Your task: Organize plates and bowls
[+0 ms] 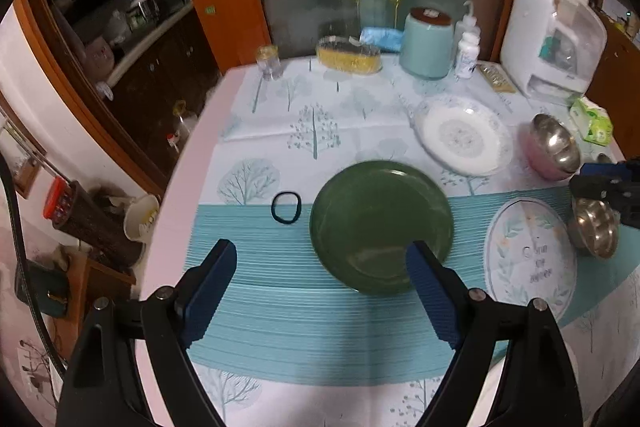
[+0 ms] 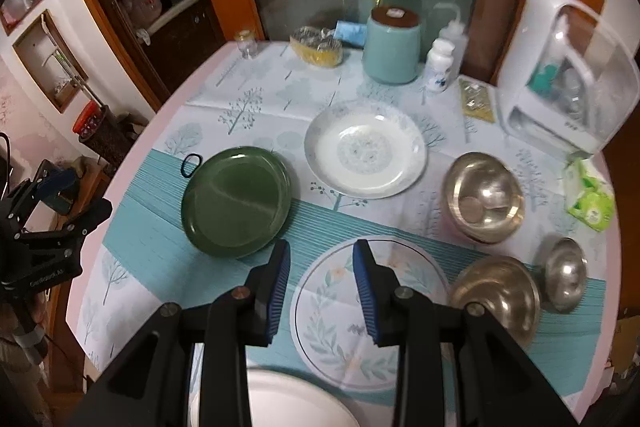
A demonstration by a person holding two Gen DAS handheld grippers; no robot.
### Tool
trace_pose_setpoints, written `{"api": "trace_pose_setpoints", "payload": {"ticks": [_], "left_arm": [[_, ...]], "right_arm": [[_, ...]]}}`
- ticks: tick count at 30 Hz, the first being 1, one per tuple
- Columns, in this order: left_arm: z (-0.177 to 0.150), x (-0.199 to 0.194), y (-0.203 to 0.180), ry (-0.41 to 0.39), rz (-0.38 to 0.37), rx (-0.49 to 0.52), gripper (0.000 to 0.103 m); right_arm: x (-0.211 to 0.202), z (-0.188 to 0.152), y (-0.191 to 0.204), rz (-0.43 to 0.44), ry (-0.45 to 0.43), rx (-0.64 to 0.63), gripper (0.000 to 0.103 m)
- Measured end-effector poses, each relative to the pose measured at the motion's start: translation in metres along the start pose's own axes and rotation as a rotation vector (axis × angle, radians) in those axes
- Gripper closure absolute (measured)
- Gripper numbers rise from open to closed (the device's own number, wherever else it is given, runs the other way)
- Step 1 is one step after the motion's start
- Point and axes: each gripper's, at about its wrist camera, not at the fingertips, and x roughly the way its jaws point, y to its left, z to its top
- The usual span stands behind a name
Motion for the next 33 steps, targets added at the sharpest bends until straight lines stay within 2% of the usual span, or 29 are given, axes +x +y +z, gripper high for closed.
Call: {"api": "trace_pose_setpoints", "payload": {"ticks": [5, 9, 14, 17, 23, 26, 30, 33], "left_arm": [[0.003, 0.050, -0.003, 0.076, -0.017, 0.003, 0.017], [0.005, 0.083, -0.008, 0.124, -0.035, 0.003, 0.017], [0.009, 0.124, -0.001, 0.193, -0.099, -0.053, 0.017], [0.013, 0.141, 0.005, 0.210, -0.111, -0.083, 0.017], [0.020, 0.174, 0.020, 0.283, -0.171, -0.132, 0.019], [0.021, 0.185, 0.025, 0.310, -0.187, -0.141, 0.022], [0.019, 0.199, 0.032, 0.366, -0.242, -0.166, 0.033], [0.017, 0.206, 0.033, 0.394, -0.271, -0.180, 0.035]], "right_arm": [[0.055, 0.008, 0.002, 0.048, 0.104, 0.053, 0.070], [0.088, 0.010, 0.006, 0.075, 0.153, 0.098, 0.070], [0.115, 0.014, 0.003, 0.105, 0.181, 0.164, 0.070], [0.130, 0.018, -0.001, 0.127, 0.186, 0.216, 0.070], [0.155, 0.025, -0.002, 0.134, 0.214, 0.258, 0.070], [0.164, 0.028, -0.004, 0.142, 0.225, 0.280, 0.070], [0.172, 0.030, -0.002, 0.150, 0.237, 0.290, 0.070], [0.181, 0.031, 0.002, 0.163, 0.252, 0.294, 0.073]]}}
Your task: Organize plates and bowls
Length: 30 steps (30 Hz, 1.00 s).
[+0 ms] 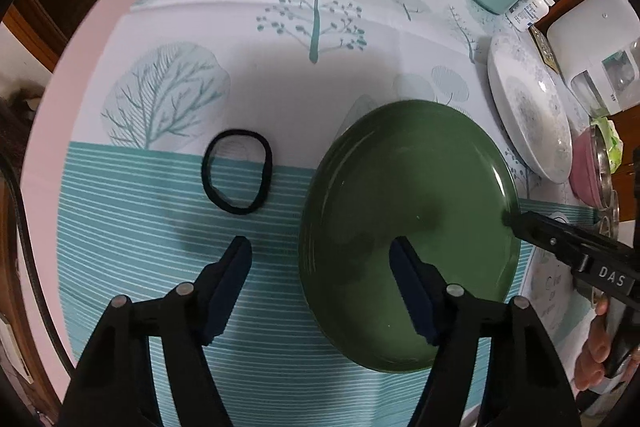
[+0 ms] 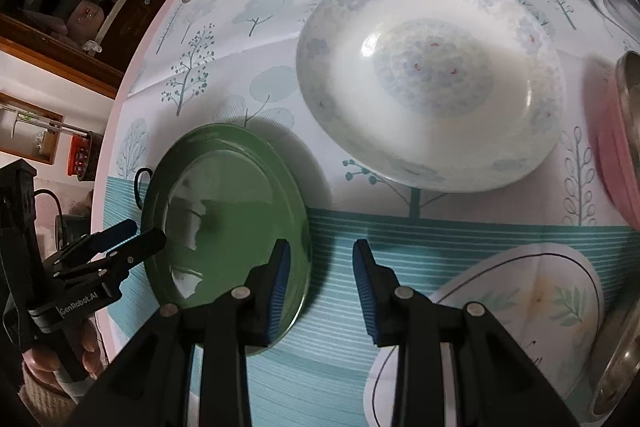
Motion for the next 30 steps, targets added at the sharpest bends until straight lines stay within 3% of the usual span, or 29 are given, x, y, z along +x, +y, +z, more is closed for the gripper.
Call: {"api": "trace_pose_setpoints", "payload": {"ticks": [4, 6, 12, 21, 30], "left_arm": [[0.002, 0.004, 0.001, 0.012, -0.034, 0.011, 0.049], [0.003, 0.005, 0.000, 0.018, -0.044, 0.028, 0.070], [0.005, 0.008, 0.000, 0.043, -0.042, 0.060, 0.086], [-0.008, 0.004, 0.008, 0.071, -0.083, 0.038, 0.090], [-0.036, -0.030, -0.020, 0.068, -0.107, 0.082, 0.091]], "right_arm": [[0.008, 0.001, 0.003, 0.021, 0.023, -0.002, 0.084], [0.010, 0.002, 0.005, 0.010, 0.025, -0.012, 0.085], [0.015, 0.004, 0.005, 0.016, 0.045, 0.000, 0.092], [0.012, 0.000, -0.001, 0.033, 0.054, 0.018, 0.094], [-0.023, -0.018, -0.003, 0.034, 0.059, 0.000, 0.094]]}}
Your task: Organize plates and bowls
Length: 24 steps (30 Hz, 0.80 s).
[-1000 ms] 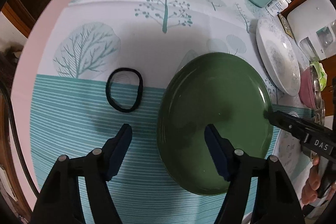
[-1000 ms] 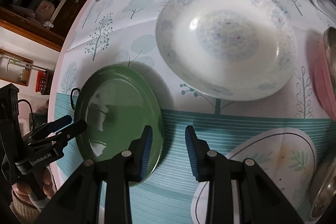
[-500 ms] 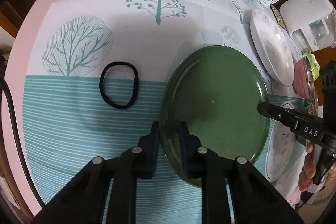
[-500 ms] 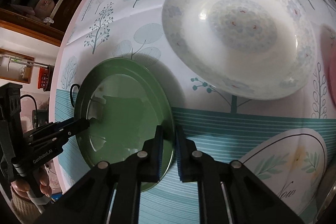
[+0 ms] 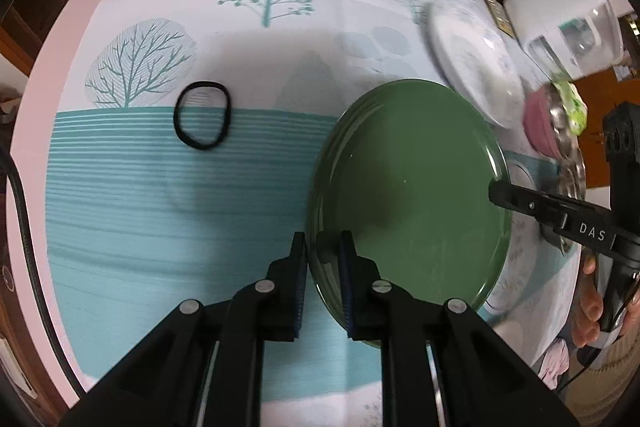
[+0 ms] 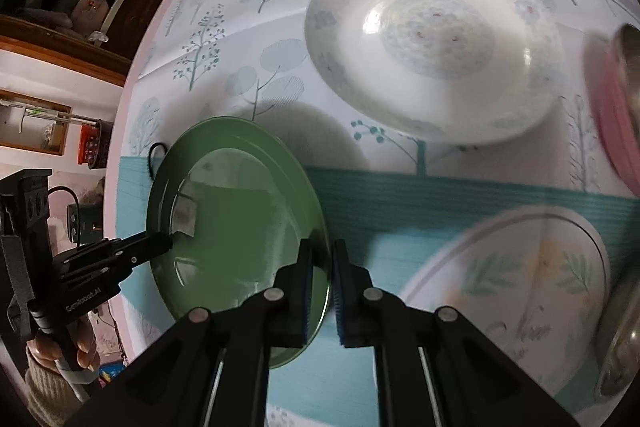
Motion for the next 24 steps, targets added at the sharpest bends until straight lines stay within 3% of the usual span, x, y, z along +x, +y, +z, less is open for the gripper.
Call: {"api": "trace_pose_setpoints", "payload": {"ticks": [7, 13, 24], "left_arm": [[-0.040, -0.034, -0.062, -0.012, -0.001, 0.086, 0.091], [-0.090, -0.047, -0.114, 0.007, -0.017, 0.140, 0.090], [-0.196, -0.040, -0.171, 0.064, -0.015, 0.204, 0.090]], "right_arm": [[-0.054, -0.046, -0.017, 0.015, -0.029, 0.009, 0.094], [-0.095, -0.107, -0.048, 0.014, -0.046, 0.046, 0.094], [-0.123, -0.229, -0.095, -0.009, -0.042, 0.071, 0.094]]}}
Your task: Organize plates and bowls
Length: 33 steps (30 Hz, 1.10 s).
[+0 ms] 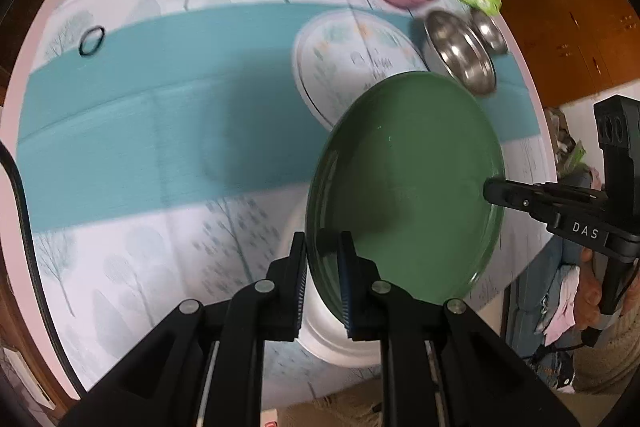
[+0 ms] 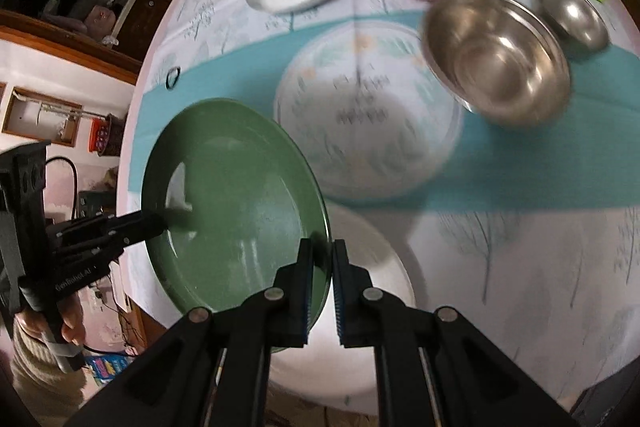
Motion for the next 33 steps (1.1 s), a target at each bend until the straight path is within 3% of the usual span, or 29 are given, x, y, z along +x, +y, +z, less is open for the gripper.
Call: {"api": "trace_pose_setpoints", "payload": {"ticks": [7, 12, 19, 33], "left_arm": [[-0.040, 0.033, -0.012, 0.048, 0.024, 0.001, 0.090], [-0.053, 0.057, -0.009, 0.075, 0.055, -0.018, 0.090], [-0.061, 0.076, 0.001, 0.107, 0.080, -0.052, 0.090], [-0.056, 0.083, 0.004, 0.099, 0.084, -0.073, 0.089]], "right_arm": [[0.015, -0.050, -0.020, -0.014, 0.028, -0.006, 0.094], [0.039, -0.065, -0.030, -0.025, 0.068, 0.001, 0.094], [0.065, -0.067, -0.033, -0.031, 0.120, -0.008, 0.094], [0.073, -0.059, -0.039, -0.021, 0.120, 0.008, 0.094]]}}
